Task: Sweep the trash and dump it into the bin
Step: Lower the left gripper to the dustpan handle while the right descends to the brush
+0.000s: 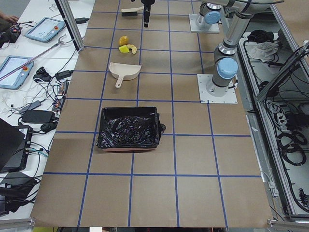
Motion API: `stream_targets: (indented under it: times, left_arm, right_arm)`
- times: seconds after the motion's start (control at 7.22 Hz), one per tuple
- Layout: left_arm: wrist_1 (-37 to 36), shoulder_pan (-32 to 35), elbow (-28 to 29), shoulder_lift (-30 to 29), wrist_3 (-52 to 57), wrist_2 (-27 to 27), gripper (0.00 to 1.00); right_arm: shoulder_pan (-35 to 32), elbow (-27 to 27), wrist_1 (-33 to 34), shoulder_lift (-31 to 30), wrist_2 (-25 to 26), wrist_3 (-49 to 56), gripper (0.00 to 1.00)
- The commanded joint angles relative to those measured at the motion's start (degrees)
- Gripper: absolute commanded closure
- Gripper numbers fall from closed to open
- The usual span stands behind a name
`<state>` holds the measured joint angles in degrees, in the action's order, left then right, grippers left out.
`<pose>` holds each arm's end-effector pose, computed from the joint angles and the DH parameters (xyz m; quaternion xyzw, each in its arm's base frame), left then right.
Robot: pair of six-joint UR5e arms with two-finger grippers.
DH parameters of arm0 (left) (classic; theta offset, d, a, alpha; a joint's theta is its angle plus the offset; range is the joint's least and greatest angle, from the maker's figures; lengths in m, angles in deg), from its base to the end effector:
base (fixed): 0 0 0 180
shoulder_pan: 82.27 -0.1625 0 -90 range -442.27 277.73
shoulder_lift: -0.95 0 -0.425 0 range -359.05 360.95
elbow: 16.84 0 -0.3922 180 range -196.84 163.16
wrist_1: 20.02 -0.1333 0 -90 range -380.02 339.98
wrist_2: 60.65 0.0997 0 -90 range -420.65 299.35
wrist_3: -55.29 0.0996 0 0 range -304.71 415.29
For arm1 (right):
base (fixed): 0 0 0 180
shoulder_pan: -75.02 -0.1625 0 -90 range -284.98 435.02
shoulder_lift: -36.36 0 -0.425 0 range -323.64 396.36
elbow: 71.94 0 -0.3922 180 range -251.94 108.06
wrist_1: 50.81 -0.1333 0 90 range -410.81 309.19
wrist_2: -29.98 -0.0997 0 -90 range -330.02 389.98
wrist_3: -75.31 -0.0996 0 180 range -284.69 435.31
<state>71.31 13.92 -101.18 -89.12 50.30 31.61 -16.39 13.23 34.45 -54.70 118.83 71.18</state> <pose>-0.1823 -0.4808 0.5339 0.0097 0.9991 -0.0389 0.0160 0.1472 -0.4805 0.5301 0.0236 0.9996 -0.0095 0.0105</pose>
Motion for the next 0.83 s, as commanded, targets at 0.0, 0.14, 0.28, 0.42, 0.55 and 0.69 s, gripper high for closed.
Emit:
stream_targets:
  times: [0.0, 0.14, 0.28, 0.42, 0.55, 0.69]
  left_arm:
    - [-1.0, -0.3, 0.0, -0.4, 0.2, -0.1, 0.00]
    - [-2.3, -0.6, 0.0, -1.0, 0.4, 0.0, 0.00]
    - [-5.2, -1.7, -0.1, -1.9, 3.7, 0.0, 0.00]
    - [-5.6, -3.4, -0.3, -3.2, 7.5, -0.1, 0.00]
    - [-6.9, -5.4, -0.4, -4.5, 15.5, 0.0, 0.00]
    - [-7.7, -7.3, -0.4, -5.9, 23.3, 0.0, 0.00]
  right_arm:
    - [0.0, 0.0, 0.0, 0.1, 0.0, 0.1, 0.00]
    - [0.0, 0.0, 0.0, 0.3, 0.0, 0.1, 0.00]
    - [0.1, 0.1, -0.2, 0.3, 0.1, 0.2, 0.00]
    - [0.4, 0.2, -0.7, 0.6, 0.3, 0.3, 0.00]
    - [0.5, 1.7, -0.4, 1.0, -0.1, 0.6, 0.00]
    - [0.9, 4.7, 0.8, 1.9, 0.2, 2.3, 0.00]
